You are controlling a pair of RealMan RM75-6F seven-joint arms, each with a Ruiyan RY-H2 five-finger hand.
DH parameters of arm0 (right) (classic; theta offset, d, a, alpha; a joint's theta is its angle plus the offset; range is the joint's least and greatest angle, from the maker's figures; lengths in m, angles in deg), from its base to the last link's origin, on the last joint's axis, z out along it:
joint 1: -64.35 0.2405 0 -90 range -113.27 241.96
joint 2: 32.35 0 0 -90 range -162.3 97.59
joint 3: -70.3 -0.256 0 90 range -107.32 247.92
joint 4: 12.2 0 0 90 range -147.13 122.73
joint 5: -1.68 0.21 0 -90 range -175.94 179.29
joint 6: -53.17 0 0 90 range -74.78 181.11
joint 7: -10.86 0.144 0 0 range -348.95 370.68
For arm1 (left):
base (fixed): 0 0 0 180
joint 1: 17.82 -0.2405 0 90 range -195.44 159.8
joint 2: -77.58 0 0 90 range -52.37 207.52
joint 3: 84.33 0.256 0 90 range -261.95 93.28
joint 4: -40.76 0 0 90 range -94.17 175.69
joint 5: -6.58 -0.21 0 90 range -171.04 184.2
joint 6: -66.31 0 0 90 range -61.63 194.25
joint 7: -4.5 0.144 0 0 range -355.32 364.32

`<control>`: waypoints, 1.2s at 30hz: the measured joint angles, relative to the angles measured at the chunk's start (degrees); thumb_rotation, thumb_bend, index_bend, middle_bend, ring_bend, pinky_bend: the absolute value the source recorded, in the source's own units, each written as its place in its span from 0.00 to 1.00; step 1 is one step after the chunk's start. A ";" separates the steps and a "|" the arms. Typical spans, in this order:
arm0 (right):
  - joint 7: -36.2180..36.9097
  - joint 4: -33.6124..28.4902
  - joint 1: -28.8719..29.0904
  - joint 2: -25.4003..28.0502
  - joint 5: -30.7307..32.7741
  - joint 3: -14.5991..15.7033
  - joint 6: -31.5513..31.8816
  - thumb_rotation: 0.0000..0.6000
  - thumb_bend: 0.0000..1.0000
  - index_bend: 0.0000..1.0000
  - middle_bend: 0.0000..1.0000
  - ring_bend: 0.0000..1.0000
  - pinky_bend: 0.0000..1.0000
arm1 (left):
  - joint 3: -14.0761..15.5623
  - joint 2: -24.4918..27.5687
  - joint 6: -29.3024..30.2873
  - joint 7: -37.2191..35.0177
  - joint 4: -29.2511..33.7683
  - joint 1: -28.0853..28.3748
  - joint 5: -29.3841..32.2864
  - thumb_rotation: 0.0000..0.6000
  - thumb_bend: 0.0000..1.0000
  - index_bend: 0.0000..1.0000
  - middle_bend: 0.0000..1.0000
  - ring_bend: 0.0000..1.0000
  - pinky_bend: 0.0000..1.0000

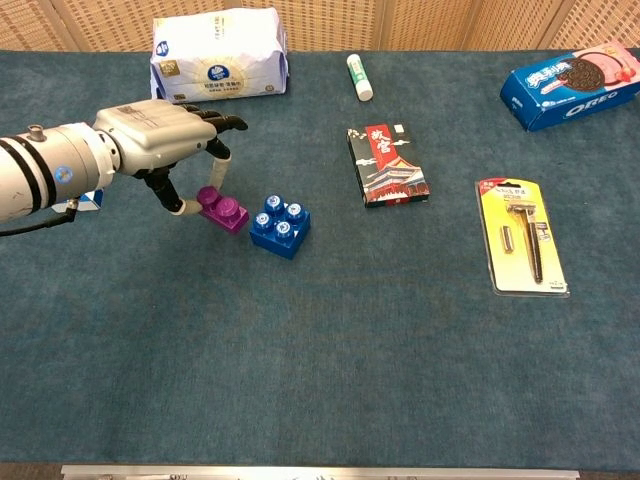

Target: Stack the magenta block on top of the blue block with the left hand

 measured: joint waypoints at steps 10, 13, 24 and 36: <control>0.57 -0.02 -0.07 0.23 -0.10 0.06 0.11 1.00 0.00 0.00 0.08 0.00 0.27 | -0.03 -3.44 8.44 2.98 1.58 2.26 6.71 1.00 0.29 0.55 0.00 0.00 0.07; 0.64 -0.01 -0.08 0.26 -0.17 0.11 0.13 1.00 0.00 0.00 0.08 0.00 0.27 | 0.23 -4.45 10.36 4.16 1.96 2.67 7.82 1.00 0.29 0.55 0.00 0.00 0.07; 0.98 -0.02 -0.09 0.39 -0.29 0.22 0.09 1.00 0.00 0.00 0.08 0.00 0.27 | 0.67 -8.01 14.72 8.23 3.61 4.50 10.93 1.00 0.29 0.55 0.00 0.00 0.07; 1.82 0.10 -0.23 0.61 -0.48 0.29 0.31 1.00 0.00 0.00 0.08 0.00 0.27 | -0.29 -11.94 18.82 10.13 3.02 5.44 14.02 1.00 0.29 0.56 0.00 0.00 0.07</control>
